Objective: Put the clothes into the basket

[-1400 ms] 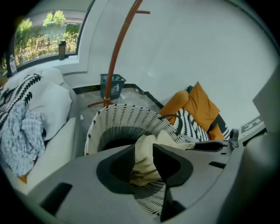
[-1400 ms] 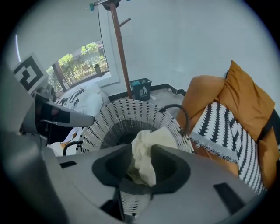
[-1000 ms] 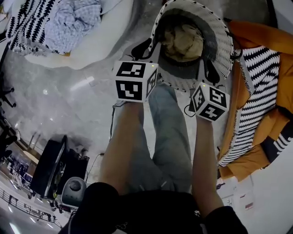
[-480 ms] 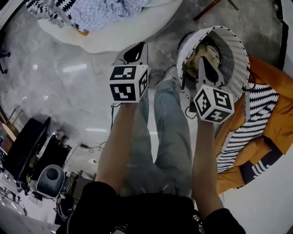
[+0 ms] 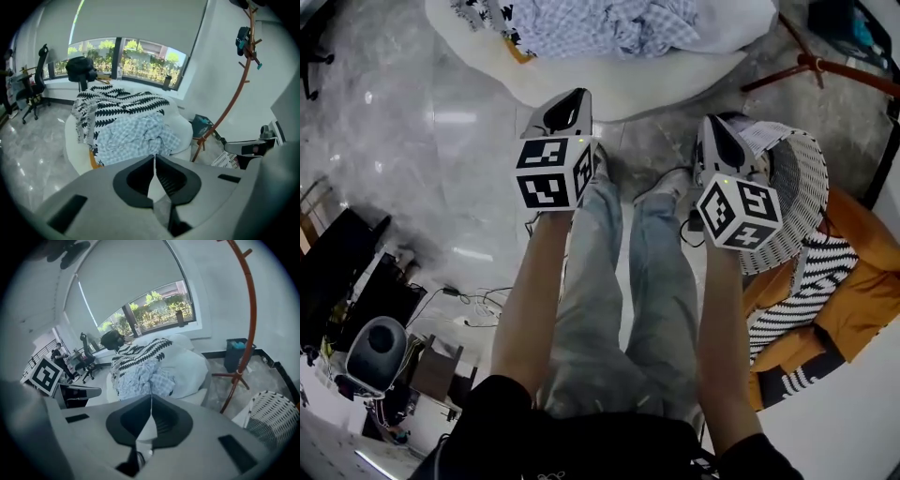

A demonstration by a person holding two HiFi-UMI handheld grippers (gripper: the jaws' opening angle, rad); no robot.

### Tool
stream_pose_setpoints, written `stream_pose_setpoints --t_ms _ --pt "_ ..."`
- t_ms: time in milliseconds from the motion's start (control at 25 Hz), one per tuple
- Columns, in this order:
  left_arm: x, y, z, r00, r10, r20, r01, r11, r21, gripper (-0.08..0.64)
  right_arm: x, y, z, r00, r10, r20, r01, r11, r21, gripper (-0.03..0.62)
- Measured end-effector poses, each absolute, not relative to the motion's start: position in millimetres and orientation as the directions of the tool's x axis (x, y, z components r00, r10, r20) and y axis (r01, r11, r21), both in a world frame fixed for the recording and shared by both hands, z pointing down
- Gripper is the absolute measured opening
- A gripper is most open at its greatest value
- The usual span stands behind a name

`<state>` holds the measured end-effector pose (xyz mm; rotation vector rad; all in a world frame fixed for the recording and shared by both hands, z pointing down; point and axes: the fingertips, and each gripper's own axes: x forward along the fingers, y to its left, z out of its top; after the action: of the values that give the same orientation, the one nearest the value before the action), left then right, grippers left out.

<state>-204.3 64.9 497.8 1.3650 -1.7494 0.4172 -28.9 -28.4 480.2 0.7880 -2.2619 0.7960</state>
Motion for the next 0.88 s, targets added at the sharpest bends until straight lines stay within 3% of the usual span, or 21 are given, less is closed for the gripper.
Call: stream_pose_setpoints --t_ms 560,600,640,720,880 --pt "-312.2 39.0 564.7 -0.011 -0.644 0.765 -0.908 0.327 0.262 0.027 -153.7 -77.5 537.8 -0.622 -0.330 0.711 -0.668 0.697 -0.261 0.019" --pt "-315.5 36.4 571.0 -0.004 -0.640 0.769 -0.913 0.315 0.257 0.048 -160.0 -79.9 542.0 -0.625 -0.325 0.710 -0.663 0.702 -0.262 0.040" --pt "-318.1 34.0 577.3 0.003 -0.634 0.774 -0.920 0.302 0.251 0.083 -166.1 -82.1 546.4 -0.628 -0.318 0.710 -0.657 0.706 -0.265 0.127" --pt "-323.1 27.6 589.3 0.017 -0.620 0.785 -0.935 0.269 0.233 0.133 -177.8 -89.9 555.2 -0.632 -0.311 0.709 -0.647 0.716 -0.262 0.227" --pt "-329.9 13.8 611.8 0.053 -0.597 0.801 -0.969 0.164 0.187 0.223 -188.5 -111.3 577.7 -0.596 -0.332 0.731 -0.649 0.735 -0.196 0.264"
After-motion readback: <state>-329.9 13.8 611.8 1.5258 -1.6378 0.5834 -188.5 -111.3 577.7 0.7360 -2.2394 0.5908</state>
